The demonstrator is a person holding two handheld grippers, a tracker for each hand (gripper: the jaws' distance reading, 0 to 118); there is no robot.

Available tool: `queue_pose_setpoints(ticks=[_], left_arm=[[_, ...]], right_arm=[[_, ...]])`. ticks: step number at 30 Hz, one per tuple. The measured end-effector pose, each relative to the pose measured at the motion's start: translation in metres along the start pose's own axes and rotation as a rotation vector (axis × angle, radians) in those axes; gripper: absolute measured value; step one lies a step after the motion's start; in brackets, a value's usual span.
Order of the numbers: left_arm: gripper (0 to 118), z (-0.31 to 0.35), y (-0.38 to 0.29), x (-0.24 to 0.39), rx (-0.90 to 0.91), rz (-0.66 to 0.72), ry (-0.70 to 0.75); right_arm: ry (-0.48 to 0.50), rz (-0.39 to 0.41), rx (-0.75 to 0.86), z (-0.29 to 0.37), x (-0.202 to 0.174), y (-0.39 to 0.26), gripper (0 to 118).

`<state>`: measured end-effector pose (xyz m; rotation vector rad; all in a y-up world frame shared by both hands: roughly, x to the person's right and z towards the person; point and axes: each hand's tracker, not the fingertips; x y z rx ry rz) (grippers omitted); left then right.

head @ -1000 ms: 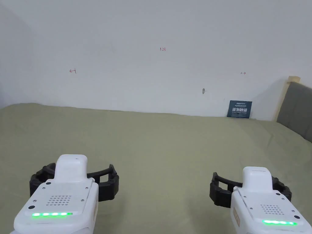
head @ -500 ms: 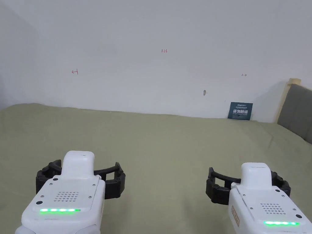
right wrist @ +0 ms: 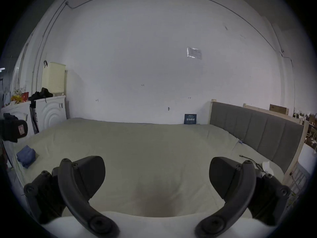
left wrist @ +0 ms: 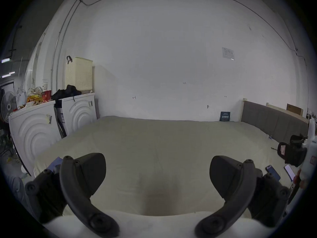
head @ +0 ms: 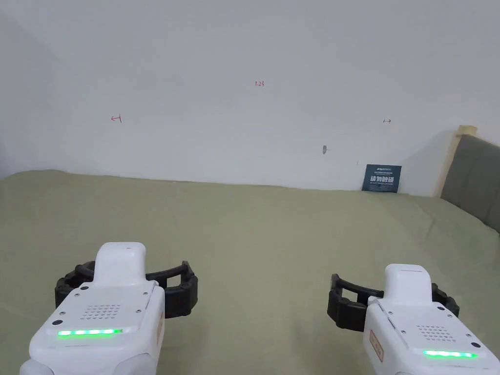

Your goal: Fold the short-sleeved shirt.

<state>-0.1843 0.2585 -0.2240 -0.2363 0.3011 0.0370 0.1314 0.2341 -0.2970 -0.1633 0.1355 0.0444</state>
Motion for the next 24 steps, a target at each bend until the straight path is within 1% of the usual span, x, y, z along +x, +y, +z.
queue_pose_setpoints(ticks=[4, 10, 14, 19, 24], left_arm=[[118, -0.0050, -0.0019, 0.0027, -0.027, -0.035, 0.016], [118, -0.0053, -0.0045, -0.0001, -0.029, -0.018, 0.005], [118, -0.0059, -0.0053, -0.0012, -0.023, -0.015, 0.006], [118, -0.0080, -0.0066, -0.0015, -0.006, 0.008, -0.002], [118, -0.0093, -0.0068, -0.0009, -0.007, 0.012, -0.010]], right_arm=[[0.006, 0.015, 0.017, 0.0043, -0.0003, 0.0002, 118], [-0.003, 0.057, 0.016, 0.0030, -0.0026, -0.0003, 118], [0.004, 0.042, 0.021, 0.0017, -0.0041, -0.0044, 118], [-0.036, 0.035, 0.008, -0.0027, -0.0051, -0.0063, 118], [-0.025, 0.027, 0.025, -0.0015, -0.0037, -0.0021, 118]])
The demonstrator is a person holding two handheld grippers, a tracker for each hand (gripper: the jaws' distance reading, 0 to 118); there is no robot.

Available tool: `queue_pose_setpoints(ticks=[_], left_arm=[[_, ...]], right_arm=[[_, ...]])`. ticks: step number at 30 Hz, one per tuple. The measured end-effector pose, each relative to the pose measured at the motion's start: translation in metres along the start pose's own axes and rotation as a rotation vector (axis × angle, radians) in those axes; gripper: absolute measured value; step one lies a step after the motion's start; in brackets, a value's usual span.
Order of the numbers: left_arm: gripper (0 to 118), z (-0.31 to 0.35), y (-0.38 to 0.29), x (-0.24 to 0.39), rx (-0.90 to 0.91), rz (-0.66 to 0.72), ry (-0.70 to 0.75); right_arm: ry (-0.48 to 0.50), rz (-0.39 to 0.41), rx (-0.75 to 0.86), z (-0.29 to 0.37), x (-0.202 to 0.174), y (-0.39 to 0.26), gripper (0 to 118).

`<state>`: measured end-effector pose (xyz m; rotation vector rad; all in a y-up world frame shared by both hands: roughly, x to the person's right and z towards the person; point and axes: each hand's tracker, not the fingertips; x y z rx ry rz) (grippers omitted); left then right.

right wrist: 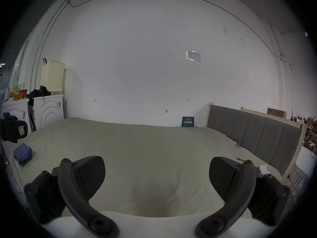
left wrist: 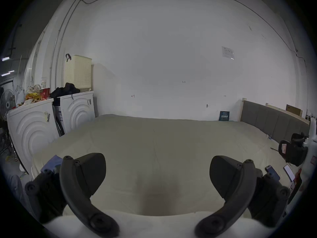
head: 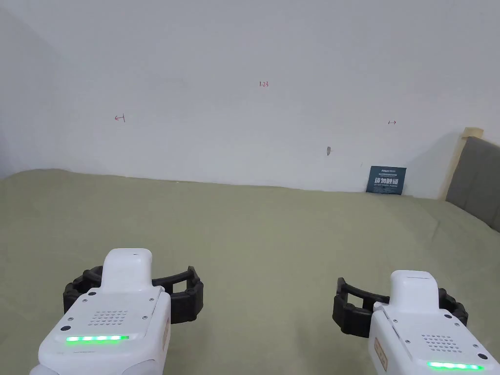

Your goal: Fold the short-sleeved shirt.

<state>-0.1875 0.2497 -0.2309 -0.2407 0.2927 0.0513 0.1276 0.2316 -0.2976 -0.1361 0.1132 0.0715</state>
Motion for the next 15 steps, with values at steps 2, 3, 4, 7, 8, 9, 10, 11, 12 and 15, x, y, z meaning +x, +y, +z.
queue_pose_setpoints(ticks=[2, 3, 4, 7, 8, 9, 10, 11, 12, 15], left_arm=[[118, -0.0006, 0.0000, 0.0011, -0.004, -0.002, -0.002], [118, -0.0008, 0.0003, 0.0015, -0.006, -0.003, -0.002], [118, -0.0008, 0.0004, 0.0016, -0.006, -0.004, -0.005], [118, -0.0010, 0.0018, 0.0029, 0.000, -0.020, 0.000], [118, -0.0003, 0.0022, 0.0031, 0.005, -0.028, 0.003], [118, 0.0001, 0.0025, 0.0031, 0.009, -0.031, 0.002], [118, 0.0004, 0.0032, 0.0029, 0.010, -0.031, -0.001], [118, 0.0007, 0.0038, 0.0027, 0.012, -0.026, -0.004], [118, 0.0009, 0.0035, 0.0024, 0.018, -0.017, -0.006], [118, 0.0011, 0.0020, 0.0019, 0.015, -0.002, -0.020]], right_arm=[[0.001, -0.005, 0.016, 0.0003, 0.0005, 0.0014, 118], [0.008, -0.011, 0.011, 0.0002, 0.0013, 0.0037, 118], [0.017, -0.020, 0.001, -0.0003, 0.0021, 0.0055, 118], [0.040, -0.061, -0.018, -0.0018, 0.0051, 0.0057, 118], [0.059, -0.074, -0.030, -0.0026, 0.0065, 0.0051, 118], [0.057, -0.073, -0.033, -0.0033, 0.0064, 0.0046, 118], [0.049, -0.068, -0.034, -0.0038, 0.0049, 0.0034, 118], [0.040, -0.064, -0.032, -0.0040, 0.0040, 0.0015, 118], [0.035, -0.060, -0.027, -0.0040, 0.0034, 0.0000, 118], [0.046, -0.047, -0.035, -0.0037, 0.0023, 0.0001, 118]])
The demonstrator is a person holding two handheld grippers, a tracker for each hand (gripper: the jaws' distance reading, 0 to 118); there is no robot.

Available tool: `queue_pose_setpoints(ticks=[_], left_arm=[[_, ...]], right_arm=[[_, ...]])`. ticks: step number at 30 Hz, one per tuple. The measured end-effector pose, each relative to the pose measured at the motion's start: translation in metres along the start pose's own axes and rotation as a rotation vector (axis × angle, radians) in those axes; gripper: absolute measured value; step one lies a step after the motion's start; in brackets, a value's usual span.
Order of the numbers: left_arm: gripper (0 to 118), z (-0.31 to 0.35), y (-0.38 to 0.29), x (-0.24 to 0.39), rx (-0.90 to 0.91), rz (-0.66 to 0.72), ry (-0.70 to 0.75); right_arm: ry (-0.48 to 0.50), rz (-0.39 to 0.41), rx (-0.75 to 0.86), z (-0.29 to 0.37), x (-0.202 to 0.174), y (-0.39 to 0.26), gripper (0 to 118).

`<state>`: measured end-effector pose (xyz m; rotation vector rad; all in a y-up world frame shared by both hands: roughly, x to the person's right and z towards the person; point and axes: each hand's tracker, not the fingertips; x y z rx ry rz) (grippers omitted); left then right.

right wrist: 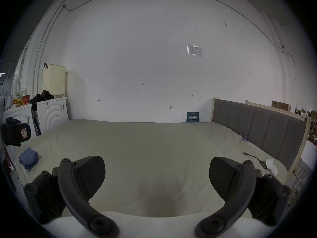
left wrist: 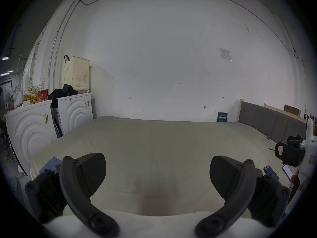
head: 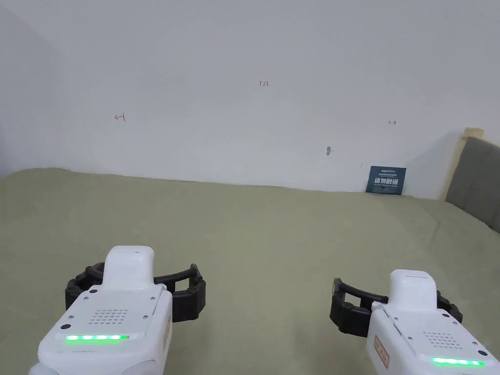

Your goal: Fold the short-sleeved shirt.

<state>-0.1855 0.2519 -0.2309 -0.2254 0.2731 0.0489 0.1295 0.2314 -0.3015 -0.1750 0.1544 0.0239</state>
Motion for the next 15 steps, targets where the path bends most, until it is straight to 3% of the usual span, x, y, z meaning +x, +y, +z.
queue_pose_setpoints(ticks=[3, 8, 15], left_arm=[[118, 0.000, -0.003, 0.000, -0.007, 0.002, 0.000], [118, -0.001, -0.002, -0.001, -0.025, 0.020, -0.010], [118, 0.001, 0.005, -0.006, -0.008, 0.024, -0.008]], right_arm=[[0.009, -0.007, 0.000, 0.001, -0.001, 0.001, 118], [-0.066, -0.007, -0.069, -0.008, -0.005, 0.007, 118], [-0.039, -0.081, -0.160, -0.011, 0.003, 0.018, 118]])
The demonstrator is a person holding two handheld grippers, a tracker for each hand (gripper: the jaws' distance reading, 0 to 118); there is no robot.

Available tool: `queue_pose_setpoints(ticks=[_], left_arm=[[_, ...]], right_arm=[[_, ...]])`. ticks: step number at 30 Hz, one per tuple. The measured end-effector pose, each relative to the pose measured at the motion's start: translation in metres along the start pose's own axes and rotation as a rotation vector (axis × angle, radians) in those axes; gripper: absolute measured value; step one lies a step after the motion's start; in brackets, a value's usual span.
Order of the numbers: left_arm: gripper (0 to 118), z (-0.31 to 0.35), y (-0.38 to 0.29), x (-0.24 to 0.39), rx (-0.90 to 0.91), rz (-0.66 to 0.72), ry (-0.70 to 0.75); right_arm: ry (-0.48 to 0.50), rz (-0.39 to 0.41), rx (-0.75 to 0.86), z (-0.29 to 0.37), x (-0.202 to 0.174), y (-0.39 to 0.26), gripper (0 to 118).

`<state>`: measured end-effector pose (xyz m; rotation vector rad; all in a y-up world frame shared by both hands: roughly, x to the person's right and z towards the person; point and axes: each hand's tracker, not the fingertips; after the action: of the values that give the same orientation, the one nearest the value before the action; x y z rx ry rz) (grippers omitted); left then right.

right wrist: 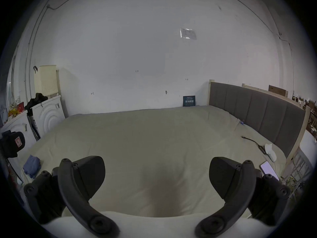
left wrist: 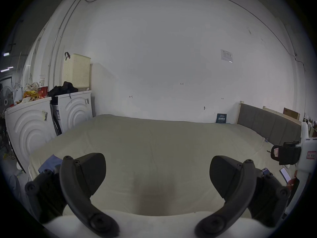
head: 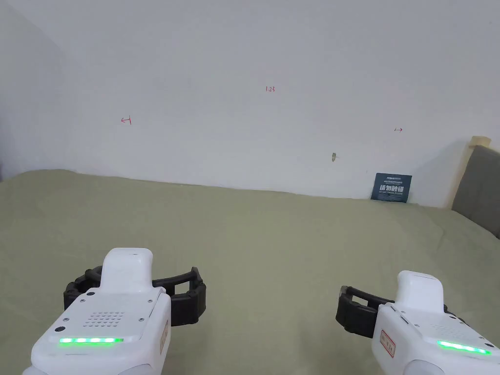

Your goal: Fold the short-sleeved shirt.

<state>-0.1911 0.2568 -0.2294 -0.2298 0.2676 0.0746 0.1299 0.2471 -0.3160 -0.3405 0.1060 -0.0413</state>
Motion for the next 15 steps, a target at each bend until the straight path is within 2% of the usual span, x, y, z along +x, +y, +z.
queue_pose_setpoints(ticks=[4, 13, 15], left_arm=[[118, 0.001, 0.003, -0.002, -0.003, 0.026, -0.006], [118, 0.000, 0.006, 0.000, -0.009, 0.018, -0.011], [118, 0.000, 0.005, 0.000, -0.013, 0.026, -0.023]], right_arm=[[-0.025, 0.017, 0.020, 0.005, 0.000, 0.002, 118], [0.018, -0.039, 0.006, 0.009, 0.009, 0.007, 118], [0.003, -0.034, -0.005, 0.009, 0.007, 0.007, 118]])
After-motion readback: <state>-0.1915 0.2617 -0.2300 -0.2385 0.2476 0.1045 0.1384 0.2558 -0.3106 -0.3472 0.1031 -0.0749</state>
